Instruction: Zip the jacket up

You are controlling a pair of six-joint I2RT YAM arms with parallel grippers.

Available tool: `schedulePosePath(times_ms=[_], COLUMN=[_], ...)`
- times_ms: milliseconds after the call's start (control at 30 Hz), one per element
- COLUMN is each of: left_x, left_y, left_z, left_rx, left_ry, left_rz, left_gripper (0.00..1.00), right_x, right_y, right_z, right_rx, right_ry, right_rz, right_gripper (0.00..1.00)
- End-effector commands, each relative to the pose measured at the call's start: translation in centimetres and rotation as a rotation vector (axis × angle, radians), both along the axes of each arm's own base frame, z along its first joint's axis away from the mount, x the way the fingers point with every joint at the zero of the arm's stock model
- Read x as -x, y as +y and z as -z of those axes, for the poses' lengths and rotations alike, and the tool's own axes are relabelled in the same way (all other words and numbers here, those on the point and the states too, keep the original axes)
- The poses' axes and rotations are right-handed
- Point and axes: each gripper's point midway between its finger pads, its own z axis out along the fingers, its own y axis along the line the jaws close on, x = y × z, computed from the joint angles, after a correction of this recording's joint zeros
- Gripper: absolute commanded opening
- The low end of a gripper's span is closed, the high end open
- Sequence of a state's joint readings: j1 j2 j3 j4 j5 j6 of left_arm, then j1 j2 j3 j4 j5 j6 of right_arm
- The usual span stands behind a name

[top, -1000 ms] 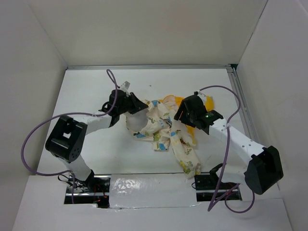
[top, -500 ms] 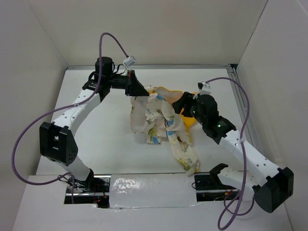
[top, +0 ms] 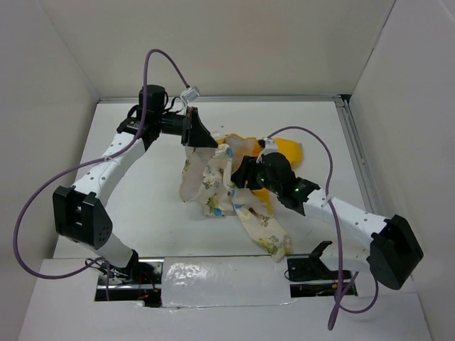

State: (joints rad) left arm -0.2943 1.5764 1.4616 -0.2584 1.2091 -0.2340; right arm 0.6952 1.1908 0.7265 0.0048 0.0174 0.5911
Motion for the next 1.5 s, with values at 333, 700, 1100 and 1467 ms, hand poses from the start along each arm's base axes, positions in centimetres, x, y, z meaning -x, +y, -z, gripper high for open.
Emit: schedulePosePath(times_ms=[333, 700, 1100, 1467], left_x=[2.8, 2.9, 2.3, 1.9], left_y=[0.1, -0.2, -0.5, -0.5], left_z=[0.1, 0.5, 1.6, 2.1], left_rx=[0.003, 0.005, -0.016, -0.030], left_ry=[-0.118, -0.125, -0.107, -0.104], left_rz=[0.021, 0.035, 0.018, -0.002], left_gripper=[0.00, 0.00, 0.00, 0.00], right_x=[2.9, 1.8, 0.2, 0.2], right_y=[-1.7, 1.9, 3.6, 3.6], right_z=[-16.8, -18.1, -17.6, -17.4], right_rx=[-0.331, -0.447, -0.459, -0.452], right_ry=[-0.352, -0.274, -0.208, -0.198], right_rz=[-0.167, -0.349, -0.387, -0.378], right_gripper=[0.80, 0.79, 0.69, 0.42])
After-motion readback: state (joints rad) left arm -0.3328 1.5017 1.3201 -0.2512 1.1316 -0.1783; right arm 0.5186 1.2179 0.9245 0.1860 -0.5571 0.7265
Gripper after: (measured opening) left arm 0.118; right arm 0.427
